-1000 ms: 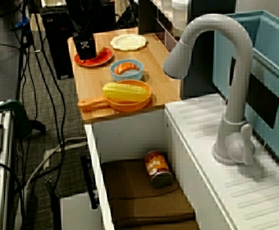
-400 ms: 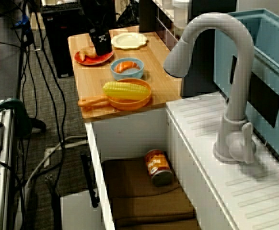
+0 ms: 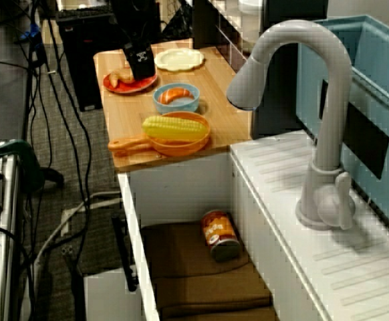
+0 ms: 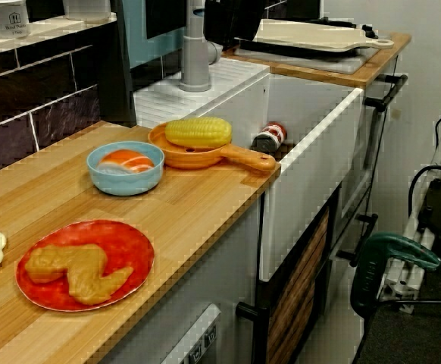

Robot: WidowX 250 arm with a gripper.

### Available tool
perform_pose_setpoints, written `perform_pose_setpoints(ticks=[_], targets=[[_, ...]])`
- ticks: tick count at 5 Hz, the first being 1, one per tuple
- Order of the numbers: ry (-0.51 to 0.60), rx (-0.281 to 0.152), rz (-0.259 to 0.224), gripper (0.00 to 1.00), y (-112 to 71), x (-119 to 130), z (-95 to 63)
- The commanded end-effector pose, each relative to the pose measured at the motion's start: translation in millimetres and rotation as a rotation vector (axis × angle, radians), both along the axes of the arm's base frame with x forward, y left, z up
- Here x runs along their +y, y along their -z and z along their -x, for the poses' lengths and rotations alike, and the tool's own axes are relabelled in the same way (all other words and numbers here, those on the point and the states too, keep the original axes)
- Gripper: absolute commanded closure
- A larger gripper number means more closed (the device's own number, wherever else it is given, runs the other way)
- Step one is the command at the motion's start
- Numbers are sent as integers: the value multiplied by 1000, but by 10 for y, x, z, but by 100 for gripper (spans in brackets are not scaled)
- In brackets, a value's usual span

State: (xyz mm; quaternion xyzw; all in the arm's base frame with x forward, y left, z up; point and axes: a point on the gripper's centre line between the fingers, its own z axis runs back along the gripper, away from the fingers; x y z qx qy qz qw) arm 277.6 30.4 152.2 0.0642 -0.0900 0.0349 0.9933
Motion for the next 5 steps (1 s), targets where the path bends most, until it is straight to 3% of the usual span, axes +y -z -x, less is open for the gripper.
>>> perform_pose_setpoints(ticks=[1,2,3,5], targets=[[-2,-26,-6,0,-105,32,-8],[-14,5,-27,0,129,-45,-65],[-26,26,-16,0,247,-50,-127],[-6,32,-45,0,459,-31,-238]])
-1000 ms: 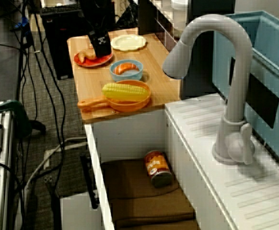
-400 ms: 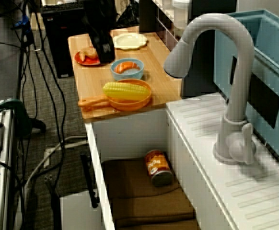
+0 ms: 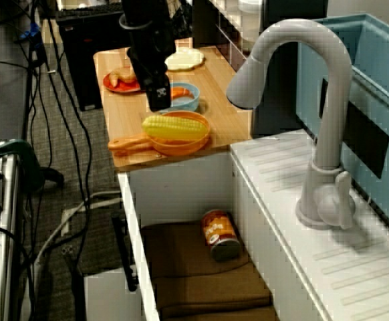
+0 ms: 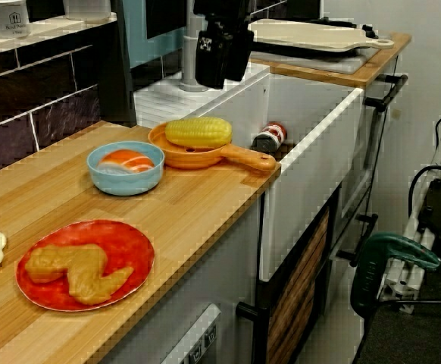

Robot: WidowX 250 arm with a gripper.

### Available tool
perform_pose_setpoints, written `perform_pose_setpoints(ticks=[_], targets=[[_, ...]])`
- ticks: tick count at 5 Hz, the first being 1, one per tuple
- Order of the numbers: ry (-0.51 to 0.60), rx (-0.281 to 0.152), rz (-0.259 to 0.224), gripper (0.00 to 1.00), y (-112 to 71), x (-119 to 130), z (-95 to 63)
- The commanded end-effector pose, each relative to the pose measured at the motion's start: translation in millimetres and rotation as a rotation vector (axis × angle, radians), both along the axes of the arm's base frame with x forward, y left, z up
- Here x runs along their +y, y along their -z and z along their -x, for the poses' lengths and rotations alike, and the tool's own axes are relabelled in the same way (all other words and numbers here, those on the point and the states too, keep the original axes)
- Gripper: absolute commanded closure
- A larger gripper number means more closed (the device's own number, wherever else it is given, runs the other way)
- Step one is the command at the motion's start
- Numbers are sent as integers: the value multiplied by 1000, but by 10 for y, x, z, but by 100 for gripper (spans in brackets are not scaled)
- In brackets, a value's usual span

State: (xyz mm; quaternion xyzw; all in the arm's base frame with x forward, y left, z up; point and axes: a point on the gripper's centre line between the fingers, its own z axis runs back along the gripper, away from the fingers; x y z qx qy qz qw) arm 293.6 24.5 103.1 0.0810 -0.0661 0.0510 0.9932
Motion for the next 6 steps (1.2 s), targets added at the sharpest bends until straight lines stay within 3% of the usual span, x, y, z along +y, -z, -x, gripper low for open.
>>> perform_pose_setpoints(ticks=[1,3,4,6], targets=[[85,-29,-5,0,105,106,17],[67,-26,-18,0,204,151,-75],[43,-19,0,0,200,198,-112],[43,-19,-3,0,210,215,-110]])
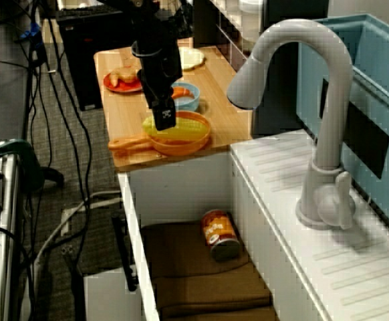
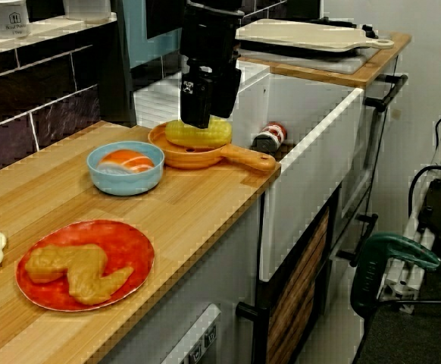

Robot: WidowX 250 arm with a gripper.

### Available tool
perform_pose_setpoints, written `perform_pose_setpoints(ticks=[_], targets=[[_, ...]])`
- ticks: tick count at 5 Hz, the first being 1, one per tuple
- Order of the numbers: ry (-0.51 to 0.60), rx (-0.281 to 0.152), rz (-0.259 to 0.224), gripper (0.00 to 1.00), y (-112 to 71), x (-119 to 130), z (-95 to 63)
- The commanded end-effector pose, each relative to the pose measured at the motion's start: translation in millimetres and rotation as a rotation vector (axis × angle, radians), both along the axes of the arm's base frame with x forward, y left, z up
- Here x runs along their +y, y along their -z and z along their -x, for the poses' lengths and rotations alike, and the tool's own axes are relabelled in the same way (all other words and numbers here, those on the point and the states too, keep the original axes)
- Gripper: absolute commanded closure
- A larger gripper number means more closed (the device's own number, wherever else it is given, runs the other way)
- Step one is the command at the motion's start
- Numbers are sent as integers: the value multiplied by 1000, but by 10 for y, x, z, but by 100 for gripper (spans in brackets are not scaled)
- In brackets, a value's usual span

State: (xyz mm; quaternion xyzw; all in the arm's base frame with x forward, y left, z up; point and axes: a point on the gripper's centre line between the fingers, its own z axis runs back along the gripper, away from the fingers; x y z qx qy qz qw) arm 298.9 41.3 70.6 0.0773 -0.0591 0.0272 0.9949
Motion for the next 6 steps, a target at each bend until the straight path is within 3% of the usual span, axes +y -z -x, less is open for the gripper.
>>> perform_pose_setpoints(ticks=[1,3,4,6], targets=[[-11,-34,-2,0,-100,55,-50],[-38,-36,13,0,-42,53,-53],[-46,-46,48,0,-53,10,-62],[-52,-28,46,0,21,-12,-131]])
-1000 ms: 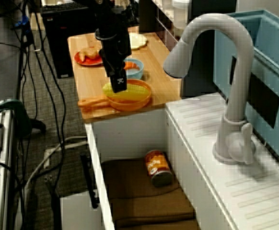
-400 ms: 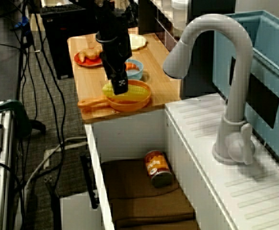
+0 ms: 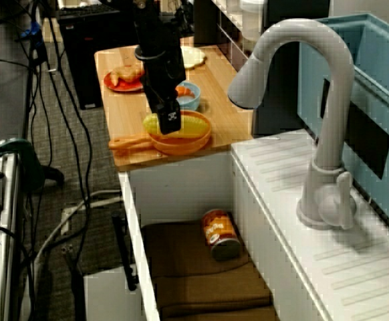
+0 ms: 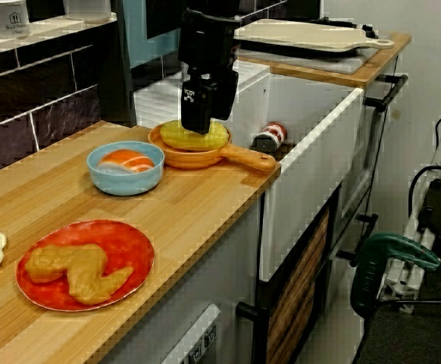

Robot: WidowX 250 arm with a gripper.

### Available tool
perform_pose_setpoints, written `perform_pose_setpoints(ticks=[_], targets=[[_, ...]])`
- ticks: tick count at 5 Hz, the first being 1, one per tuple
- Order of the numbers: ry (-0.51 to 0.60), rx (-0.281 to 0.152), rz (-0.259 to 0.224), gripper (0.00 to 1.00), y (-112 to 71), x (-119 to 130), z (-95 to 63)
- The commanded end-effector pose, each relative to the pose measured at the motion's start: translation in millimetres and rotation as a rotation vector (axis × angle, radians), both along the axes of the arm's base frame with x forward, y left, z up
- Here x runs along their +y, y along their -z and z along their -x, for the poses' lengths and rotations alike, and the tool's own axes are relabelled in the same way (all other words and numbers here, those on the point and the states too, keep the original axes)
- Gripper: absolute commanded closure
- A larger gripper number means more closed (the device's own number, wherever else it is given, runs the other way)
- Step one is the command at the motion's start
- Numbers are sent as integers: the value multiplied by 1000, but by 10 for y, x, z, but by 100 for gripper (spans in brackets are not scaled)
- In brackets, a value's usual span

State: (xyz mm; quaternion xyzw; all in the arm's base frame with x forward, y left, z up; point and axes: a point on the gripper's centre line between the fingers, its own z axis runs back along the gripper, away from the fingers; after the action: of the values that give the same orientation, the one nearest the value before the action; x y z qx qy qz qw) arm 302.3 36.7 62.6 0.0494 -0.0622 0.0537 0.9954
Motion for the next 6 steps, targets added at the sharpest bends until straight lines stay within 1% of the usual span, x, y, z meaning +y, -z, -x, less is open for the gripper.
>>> perform_pose_setpoints(ticks=[1,2,3,4,5,6], targets=[[-10,2,-15,0,-15,65,-160],[-12,7,-17,0,15,100,-200],[15,13,-21,100,1,108,-214],[15,21,-18,100,-52,124,-211],[5,18,-21,100,-116,155,-169],[-4,7,4,100,-283,222,-113]])
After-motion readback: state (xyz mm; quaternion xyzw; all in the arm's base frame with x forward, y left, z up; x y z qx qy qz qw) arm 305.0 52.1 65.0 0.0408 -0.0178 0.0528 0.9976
